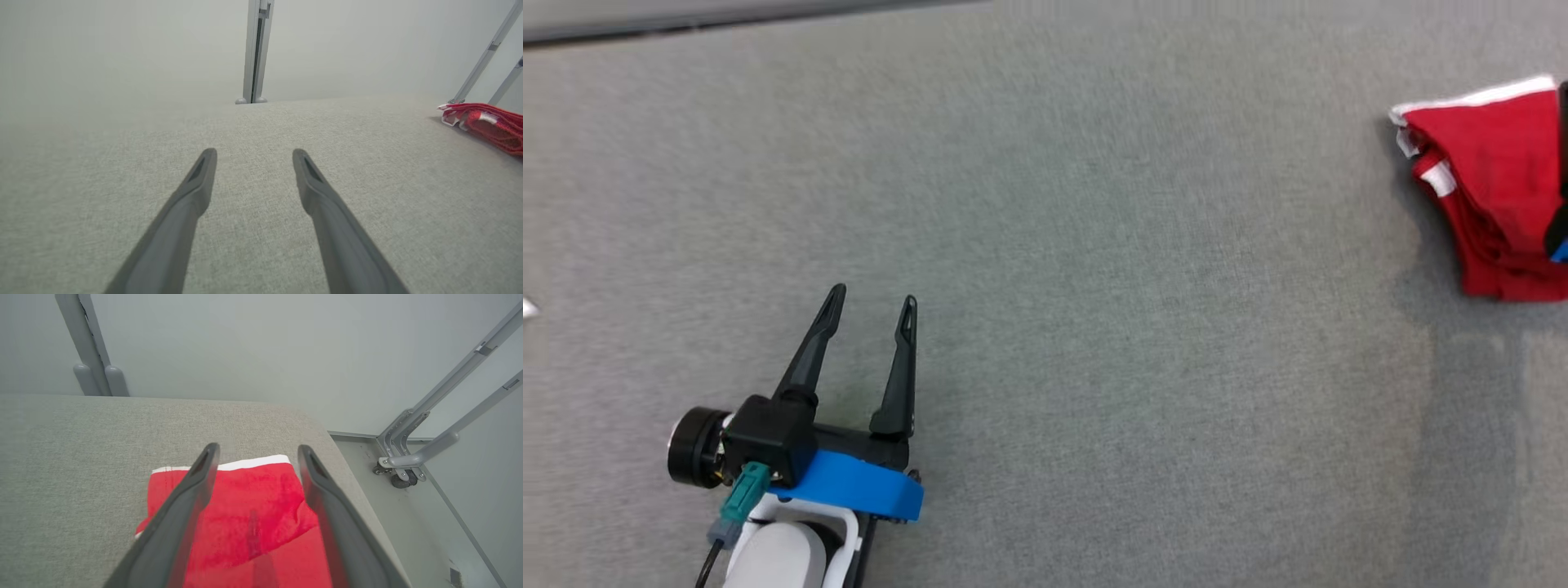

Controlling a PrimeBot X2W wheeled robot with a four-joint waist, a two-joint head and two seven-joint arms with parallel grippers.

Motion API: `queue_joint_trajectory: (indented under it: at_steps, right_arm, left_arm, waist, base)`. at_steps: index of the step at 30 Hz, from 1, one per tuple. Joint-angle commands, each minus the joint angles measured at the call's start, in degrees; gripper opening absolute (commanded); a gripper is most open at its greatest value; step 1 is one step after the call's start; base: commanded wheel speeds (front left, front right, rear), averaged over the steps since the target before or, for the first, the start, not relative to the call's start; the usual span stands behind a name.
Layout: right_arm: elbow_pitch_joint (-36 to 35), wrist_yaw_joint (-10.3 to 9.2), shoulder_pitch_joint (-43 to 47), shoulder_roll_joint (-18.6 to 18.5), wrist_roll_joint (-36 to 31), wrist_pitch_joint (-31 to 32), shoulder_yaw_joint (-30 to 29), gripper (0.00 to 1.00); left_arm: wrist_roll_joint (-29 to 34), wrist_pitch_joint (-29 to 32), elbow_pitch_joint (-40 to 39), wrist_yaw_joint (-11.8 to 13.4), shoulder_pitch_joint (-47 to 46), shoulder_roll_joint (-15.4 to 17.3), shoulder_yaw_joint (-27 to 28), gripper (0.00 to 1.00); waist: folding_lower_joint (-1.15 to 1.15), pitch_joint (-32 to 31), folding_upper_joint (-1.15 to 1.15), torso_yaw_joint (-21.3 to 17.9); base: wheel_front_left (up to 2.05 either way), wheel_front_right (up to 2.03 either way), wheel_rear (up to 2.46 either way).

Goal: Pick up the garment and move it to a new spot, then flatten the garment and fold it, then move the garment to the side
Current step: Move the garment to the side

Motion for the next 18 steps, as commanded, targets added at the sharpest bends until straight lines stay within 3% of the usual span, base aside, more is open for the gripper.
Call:
queue_joint_trajectory:
  at_steps: [1,8,18]
  right_arm:
    - [-0.4,-0.01,1.7,0.2,0.1,-0.6,0.6,1.0]
    - [-4.5,-0.01,8.4,4.8,-0.3,-6.1,1.0,1.0]
    - [-15.5,-0.01,26.6,18.1,-4.0,-13.8,0.0,1.0]
  left_arm:
    - [-0.7,-0.7,1.1,-0.1,-0.6,-0.3,0.3,1.0]
    - [-3.5,-3.4,8.9,1.0,0.7,-1.9,2.0,1.0]
    - [-6.9,-5.8,16.5,2.6,6.2,-2.7,5.3,1.0]
  waist:
    - [0.0,-2.1,0.0,0.0]
    - [0.0,-11.0,0.0,2.8]
    - [0.0,-18.3,0.0,5.2]
  base:
    - [0.0,0.0,0.0]
    - [0.0,0.0,0.0]
    - [0.0,0.0,0.0]
